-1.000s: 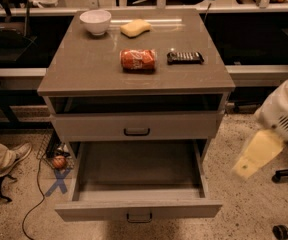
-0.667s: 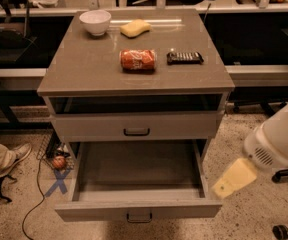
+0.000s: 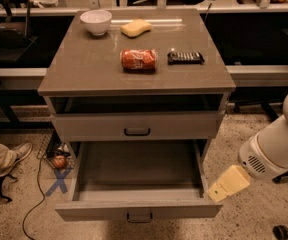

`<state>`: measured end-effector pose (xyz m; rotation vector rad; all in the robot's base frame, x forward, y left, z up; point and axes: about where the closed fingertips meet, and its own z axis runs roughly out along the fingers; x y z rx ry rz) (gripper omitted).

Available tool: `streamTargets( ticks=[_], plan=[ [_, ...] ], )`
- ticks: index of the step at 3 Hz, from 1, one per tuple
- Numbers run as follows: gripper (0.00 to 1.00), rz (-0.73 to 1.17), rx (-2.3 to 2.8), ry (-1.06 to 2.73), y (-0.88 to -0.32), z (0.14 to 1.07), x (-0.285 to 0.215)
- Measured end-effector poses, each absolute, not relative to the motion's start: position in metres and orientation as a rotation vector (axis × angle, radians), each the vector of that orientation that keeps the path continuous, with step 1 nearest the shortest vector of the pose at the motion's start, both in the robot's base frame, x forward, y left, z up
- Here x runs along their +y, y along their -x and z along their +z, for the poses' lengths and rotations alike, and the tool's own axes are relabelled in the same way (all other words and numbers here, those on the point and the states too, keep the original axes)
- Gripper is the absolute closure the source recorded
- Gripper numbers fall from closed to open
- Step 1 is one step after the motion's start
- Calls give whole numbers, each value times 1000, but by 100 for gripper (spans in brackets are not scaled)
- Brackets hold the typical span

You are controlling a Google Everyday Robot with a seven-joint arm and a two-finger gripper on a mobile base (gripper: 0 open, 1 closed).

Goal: Close middle drawer

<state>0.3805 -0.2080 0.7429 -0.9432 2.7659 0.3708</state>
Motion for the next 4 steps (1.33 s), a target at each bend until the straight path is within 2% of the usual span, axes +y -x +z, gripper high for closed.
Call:
streamTargets(
  ticks=[2, 3, 4],
  plan=[
    [0, 465, 2896, 824, -373, 625, -192],
    [26, 531, 2987, 693, -365, 543, -189],
    [50, 559, 3032, 609, -361, 502, -190]
  ],
)
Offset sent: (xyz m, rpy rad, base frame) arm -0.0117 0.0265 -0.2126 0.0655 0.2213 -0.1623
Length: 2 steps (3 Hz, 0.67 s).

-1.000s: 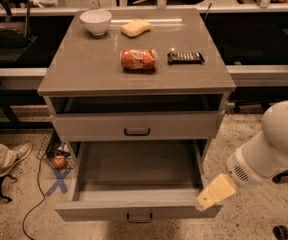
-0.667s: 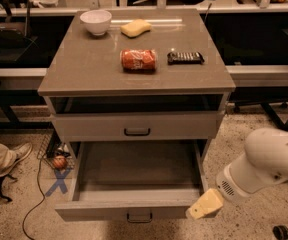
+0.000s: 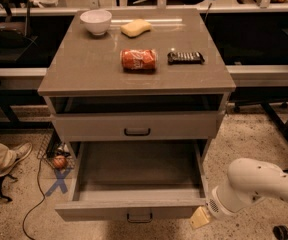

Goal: Close middle drawer

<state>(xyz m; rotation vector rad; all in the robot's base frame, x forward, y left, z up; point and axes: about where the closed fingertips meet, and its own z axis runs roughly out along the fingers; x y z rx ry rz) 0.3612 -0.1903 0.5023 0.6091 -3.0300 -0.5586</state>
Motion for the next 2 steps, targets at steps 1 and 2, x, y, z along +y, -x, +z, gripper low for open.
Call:
streamTargets(
  ticks=[1, 2],
  plan=[
    [73, -537, -3020, -526, -361, 451, -185],
    [96, -475, -3026, -434, -365, 395, -180]
  ],
)
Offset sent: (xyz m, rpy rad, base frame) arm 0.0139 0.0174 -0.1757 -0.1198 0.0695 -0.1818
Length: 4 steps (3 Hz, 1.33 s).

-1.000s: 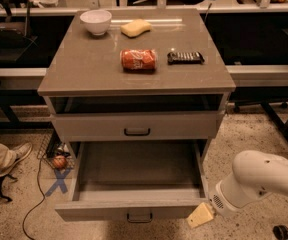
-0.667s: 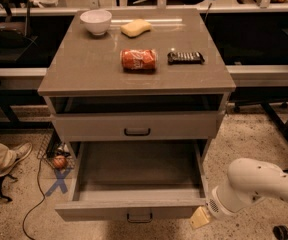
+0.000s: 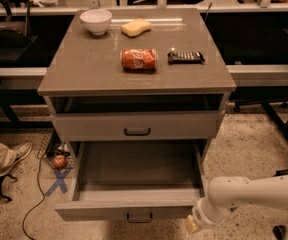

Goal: Close middle drawer

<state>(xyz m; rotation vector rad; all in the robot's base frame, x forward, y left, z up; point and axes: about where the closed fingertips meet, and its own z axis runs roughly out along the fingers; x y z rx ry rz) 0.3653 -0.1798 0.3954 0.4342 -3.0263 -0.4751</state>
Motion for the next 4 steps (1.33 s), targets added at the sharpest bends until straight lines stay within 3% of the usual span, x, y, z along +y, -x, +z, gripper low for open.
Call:
streamTargets(
  ticks=[1, 3, 4],
  plan=[
    [100, -426, -3117, -262, -404, 354, -170],
    [100, -434, -3179, -224, -422, 353, -174],
    [100, -457, -3323, -164, -473, 359, -186]
  ],
)
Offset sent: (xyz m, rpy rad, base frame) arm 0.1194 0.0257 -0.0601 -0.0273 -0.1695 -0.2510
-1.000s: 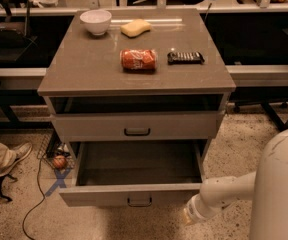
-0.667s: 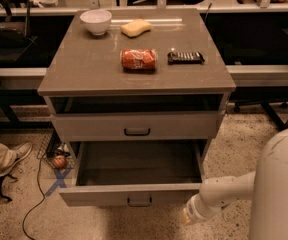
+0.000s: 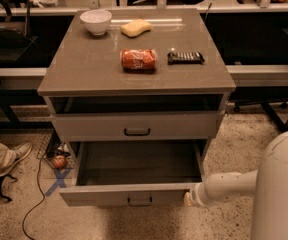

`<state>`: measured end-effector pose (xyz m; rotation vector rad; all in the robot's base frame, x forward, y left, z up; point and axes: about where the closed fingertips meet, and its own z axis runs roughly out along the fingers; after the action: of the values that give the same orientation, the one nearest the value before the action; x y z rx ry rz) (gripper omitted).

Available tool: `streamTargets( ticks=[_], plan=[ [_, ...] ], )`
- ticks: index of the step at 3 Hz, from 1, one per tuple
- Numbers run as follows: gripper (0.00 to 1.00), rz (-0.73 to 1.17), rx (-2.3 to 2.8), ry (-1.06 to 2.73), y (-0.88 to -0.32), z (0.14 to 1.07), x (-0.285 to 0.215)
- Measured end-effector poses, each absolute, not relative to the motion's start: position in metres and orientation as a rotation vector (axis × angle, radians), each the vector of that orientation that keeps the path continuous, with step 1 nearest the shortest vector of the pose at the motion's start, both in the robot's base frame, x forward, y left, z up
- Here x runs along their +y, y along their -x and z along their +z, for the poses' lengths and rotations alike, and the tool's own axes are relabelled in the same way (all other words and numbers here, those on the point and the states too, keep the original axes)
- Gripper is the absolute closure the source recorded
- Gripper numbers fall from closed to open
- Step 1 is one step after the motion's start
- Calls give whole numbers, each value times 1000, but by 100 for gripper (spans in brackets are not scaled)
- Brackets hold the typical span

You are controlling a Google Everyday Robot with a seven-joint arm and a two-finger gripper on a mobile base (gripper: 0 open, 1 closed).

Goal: Close middle drawer

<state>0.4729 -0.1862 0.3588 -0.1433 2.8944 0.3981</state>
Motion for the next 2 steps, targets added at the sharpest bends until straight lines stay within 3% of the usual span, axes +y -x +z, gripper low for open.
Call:
streamTargets(
  ticks=[2],
  plan=[
    [100, 423, 2703, 81, -551, 371, -190]
  ],
)
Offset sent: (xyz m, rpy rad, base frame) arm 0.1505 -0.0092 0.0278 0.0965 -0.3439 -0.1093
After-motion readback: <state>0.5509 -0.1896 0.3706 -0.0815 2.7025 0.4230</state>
